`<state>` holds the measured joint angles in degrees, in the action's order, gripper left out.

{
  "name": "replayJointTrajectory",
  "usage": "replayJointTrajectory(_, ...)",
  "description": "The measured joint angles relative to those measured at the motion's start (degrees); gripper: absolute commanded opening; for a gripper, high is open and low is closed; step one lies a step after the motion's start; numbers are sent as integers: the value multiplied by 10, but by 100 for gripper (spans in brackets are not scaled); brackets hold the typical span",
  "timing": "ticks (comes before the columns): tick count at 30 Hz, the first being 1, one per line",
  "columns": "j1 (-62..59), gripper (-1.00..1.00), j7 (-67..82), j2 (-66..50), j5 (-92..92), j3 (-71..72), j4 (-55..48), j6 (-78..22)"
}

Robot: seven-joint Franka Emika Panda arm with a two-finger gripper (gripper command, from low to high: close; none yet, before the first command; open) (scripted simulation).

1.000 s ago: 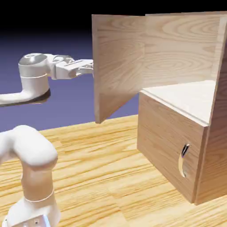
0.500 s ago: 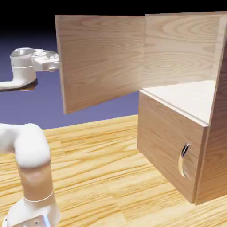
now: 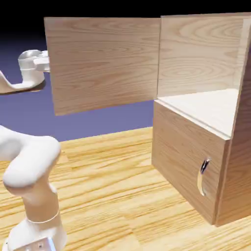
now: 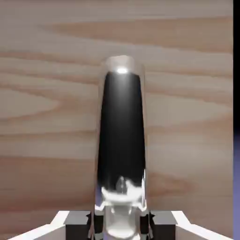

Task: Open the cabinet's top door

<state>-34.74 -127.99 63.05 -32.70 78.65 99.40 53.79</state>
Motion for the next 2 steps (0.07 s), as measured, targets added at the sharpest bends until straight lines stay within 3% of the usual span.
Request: replayJointTrajectory(2,-36,-100,13,8,3,14,-41,-24)
